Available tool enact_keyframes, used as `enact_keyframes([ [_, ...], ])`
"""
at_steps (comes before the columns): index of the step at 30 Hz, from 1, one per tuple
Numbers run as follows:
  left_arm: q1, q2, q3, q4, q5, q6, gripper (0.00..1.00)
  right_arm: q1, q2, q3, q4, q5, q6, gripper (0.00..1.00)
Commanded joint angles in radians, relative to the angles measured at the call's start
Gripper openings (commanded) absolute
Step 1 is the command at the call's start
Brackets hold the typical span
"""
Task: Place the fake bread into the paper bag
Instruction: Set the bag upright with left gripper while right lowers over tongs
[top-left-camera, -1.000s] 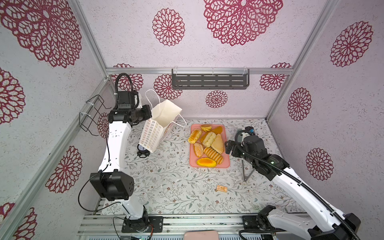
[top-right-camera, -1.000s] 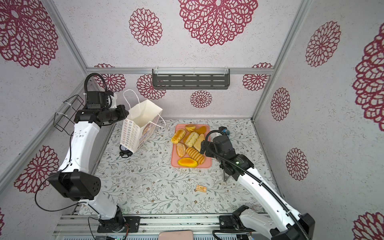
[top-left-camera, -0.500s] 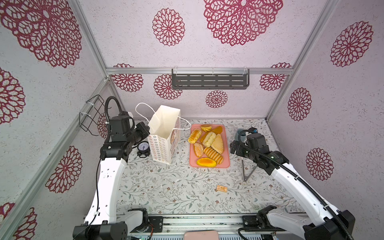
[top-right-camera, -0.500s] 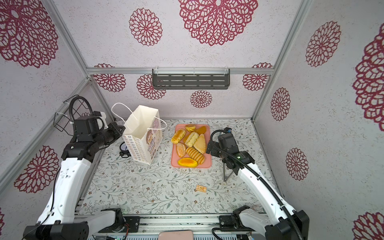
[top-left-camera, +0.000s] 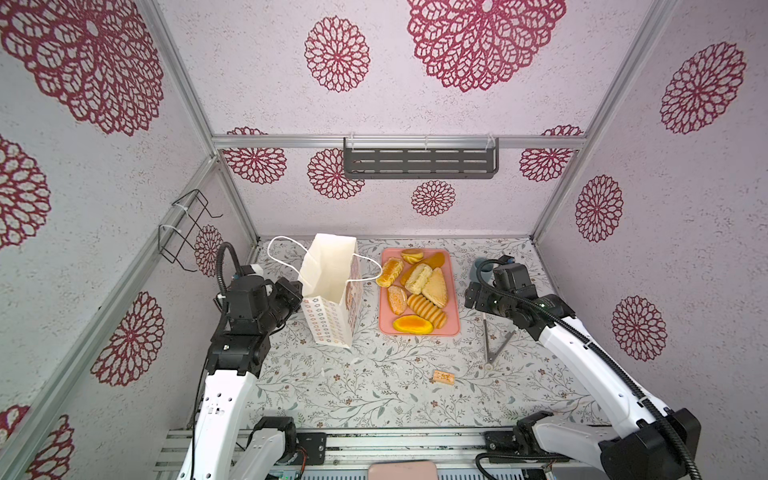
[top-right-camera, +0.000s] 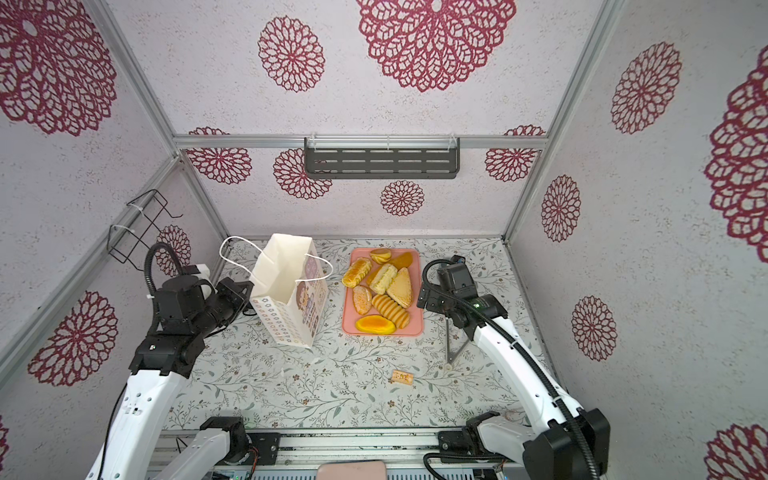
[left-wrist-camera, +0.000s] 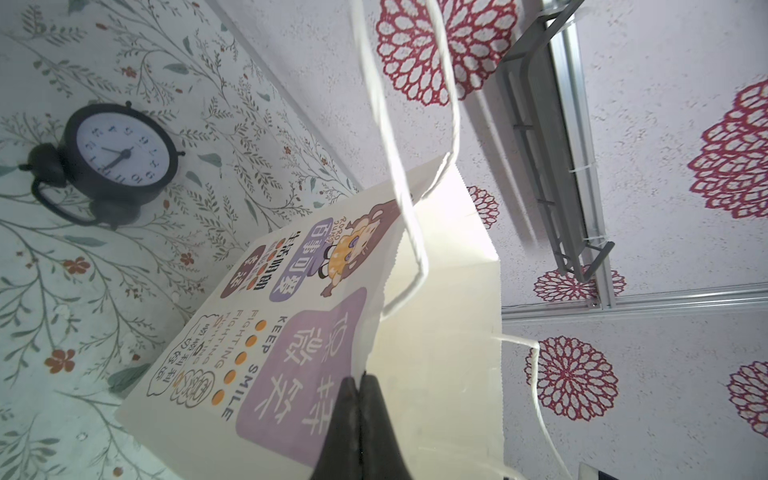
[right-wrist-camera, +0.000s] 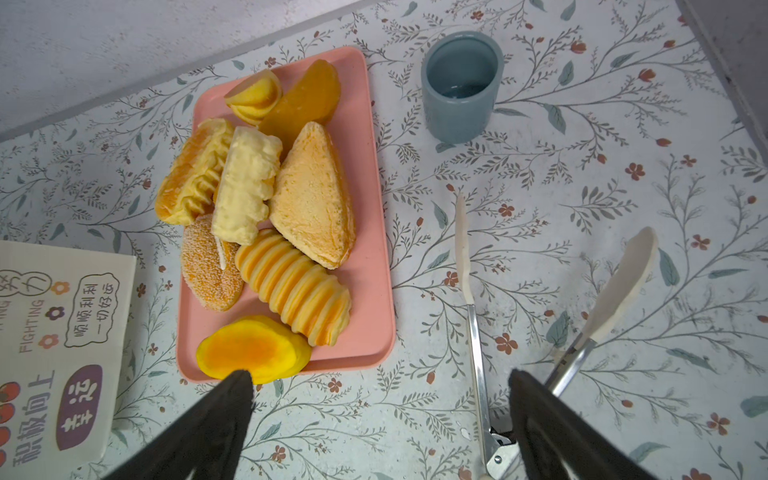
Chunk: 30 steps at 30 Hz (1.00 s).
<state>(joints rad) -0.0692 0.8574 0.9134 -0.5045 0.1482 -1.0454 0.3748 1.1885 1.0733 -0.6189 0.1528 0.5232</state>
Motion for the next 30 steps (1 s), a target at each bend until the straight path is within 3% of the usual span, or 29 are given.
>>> enact_keyframes([
  [1,-0.047,-0.03,-0.024,0.061,-0.099,-0.088,0.0,-0.008,-0.009,-0.016,-0.013,-0.012,-0.004,0.99],
  [9,-0.129,-0.06,-0.051,0.028,-0.224,-0.146,0.0,-0.041,-0.025,-0.058,-0.037,0.01,0.001,0.99],
  [15,-0.146,-0.093,-0.071,0.019,-0.266,-0.186,0.12,-0.082,-0.036,-0.089,-0.035,-0.003,0.021,0.98],
  [20,-0.146,-0.084,-0.076,0.027,-0.259,-0.178,0.35,-0.114,-0.032,-0.128,-0.032,-0.008,0.039,0.98],
  [23,-0.146,-0.083,-0.067,0.018,-0.265,-0.166,0.65,-0.131,-0.043,-0.16,-0.018,-0.019,0.049,0.99],
  [26,-0.146,-0.09,-0.046,-0.009,-0.285,-0.139,0.84,-0.15,-0.056,-0.194,-0.008,-0.027,0.057,0.99],
  [29,-0.146,-0.093,-0.006,-0.06,-0.312,-0.099,0.98,-0.168,-0.069,-0.229,-0.001,-0.034,0.067,0.99],
  [30,-0.146,-0.095,0.007,-0.073,-0.317,-0.08,0.97,-0.174,-0.07,-0.239,0.001,-0.034,0.07,0.99],
])
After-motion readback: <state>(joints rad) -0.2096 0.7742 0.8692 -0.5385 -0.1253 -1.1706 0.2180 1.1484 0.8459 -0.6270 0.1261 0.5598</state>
